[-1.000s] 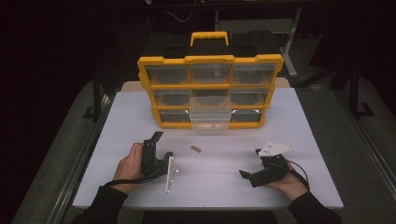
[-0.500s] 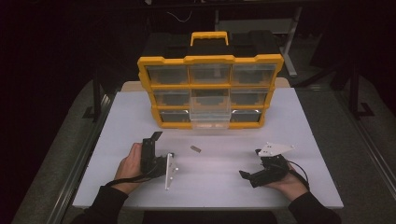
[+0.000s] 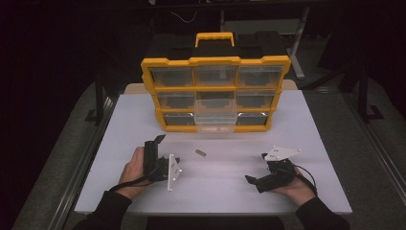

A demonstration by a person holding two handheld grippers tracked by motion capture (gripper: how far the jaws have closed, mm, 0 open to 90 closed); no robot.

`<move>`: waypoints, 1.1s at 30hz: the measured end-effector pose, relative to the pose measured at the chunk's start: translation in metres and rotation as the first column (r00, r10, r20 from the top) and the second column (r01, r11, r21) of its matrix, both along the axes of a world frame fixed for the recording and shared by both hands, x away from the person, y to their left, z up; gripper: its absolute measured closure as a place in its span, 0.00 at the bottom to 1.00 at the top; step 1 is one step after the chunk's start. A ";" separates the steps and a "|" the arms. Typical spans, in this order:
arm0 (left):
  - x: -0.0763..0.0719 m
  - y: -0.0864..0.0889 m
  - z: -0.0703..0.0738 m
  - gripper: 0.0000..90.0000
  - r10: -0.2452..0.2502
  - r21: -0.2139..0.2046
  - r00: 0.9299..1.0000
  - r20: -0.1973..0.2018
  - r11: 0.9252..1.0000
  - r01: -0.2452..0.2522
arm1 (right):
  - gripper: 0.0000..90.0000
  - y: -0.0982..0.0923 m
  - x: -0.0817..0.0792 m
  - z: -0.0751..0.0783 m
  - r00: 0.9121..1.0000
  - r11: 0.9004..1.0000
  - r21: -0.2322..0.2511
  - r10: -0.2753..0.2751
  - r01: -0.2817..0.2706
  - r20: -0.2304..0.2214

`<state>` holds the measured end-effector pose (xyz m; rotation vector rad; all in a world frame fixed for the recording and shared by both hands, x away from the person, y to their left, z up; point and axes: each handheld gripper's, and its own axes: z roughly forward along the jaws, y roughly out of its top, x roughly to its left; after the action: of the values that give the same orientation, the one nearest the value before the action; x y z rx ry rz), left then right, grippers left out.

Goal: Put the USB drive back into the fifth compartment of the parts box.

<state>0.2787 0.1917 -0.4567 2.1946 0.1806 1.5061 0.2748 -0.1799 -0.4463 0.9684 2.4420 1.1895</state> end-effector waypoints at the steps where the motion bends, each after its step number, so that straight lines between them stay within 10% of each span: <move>1: 0.000 0.000 0.000 0.00 0.002 -0.004 1.000 -0.004 1.000 -0.002 | 0.00 0.000 0.000 0.000 1.000 1.000 0.001 0.000 0.000 -0.001; 33: 0.008 0.006 0.006 0.00 0.026 -0.166 0.981 -0.192 0.984 -0.059 | 0.00 0.000 0.000 0.000 1.000 1.000 -0.003 -0.001 0.001 -0.001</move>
<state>0.2871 0.1978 -0.4510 2.2044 0.4064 1.2514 0.2749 -0.1796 -0.4465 0.9694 2.4437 1.1855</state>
